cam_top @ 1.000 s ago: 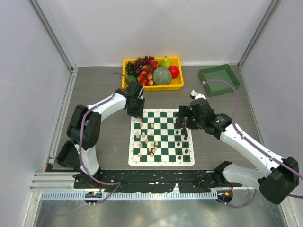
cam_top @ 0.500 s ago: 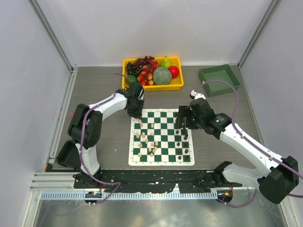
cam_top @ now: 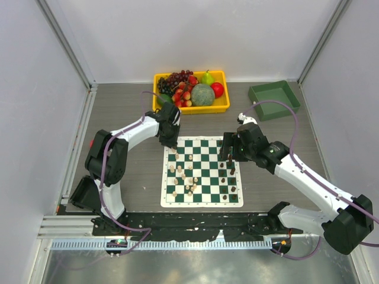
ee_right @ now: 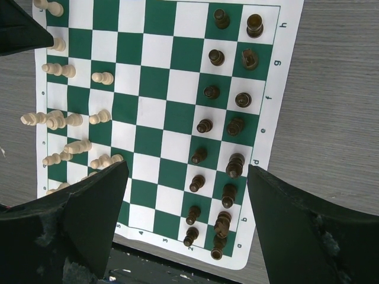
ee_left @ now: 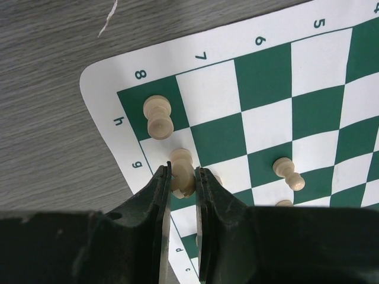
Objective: Set up the chess pieces on the board
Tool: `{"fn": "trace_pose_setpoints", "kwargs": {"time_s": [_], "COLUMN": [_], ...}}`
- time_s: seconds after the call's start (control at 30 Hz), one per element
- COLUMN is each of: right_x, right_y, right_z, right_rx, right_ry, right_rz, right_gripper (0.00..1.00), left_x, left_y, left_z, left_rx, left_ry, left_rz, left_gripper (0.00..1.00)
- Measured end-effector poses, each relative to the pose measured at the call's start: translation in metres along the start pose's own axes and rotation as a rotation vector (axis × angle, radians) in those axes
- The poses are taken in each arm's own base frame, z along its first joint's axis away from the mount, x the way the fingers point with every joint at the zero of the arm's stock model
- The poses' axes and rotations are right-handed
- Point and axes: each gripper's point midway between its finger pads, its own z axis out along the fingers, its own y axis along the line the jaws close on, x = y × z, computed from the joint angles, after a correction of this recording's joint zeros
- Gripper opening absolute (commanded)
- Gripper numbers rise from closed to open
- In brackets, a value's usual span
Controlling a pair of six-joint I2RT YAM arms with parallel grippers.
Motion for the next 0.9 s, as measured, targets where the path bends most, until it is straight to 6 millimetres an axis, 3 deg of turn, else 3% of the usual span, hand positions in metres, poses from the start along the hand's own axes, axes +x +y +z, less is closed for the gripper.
{"fn": "trace_pose_setpoints", "kwargs": {"time_s": [0.5,0.9], "right_x": [0.0013,0.0014], "right_y": [-0.0004,-0.0003], "right_z": [0.0022,0.0022], "right_rx": [0.004,0.004], "right_ry": [0.008,0.008], "right_rz": [0.001,0.002], "right_gripper": [0.88,0.88], "left_x": [-0.0043,-0.0040], "left_y": [0.0008,0.0022], "left_z": [-0.0007,0.0014], "left_rx": [-0.010,-0.019], "left_ry": [-0.003,0.002], "left_rz": [0.003,0.003], "left_gripper": [0.17,0.33]}}
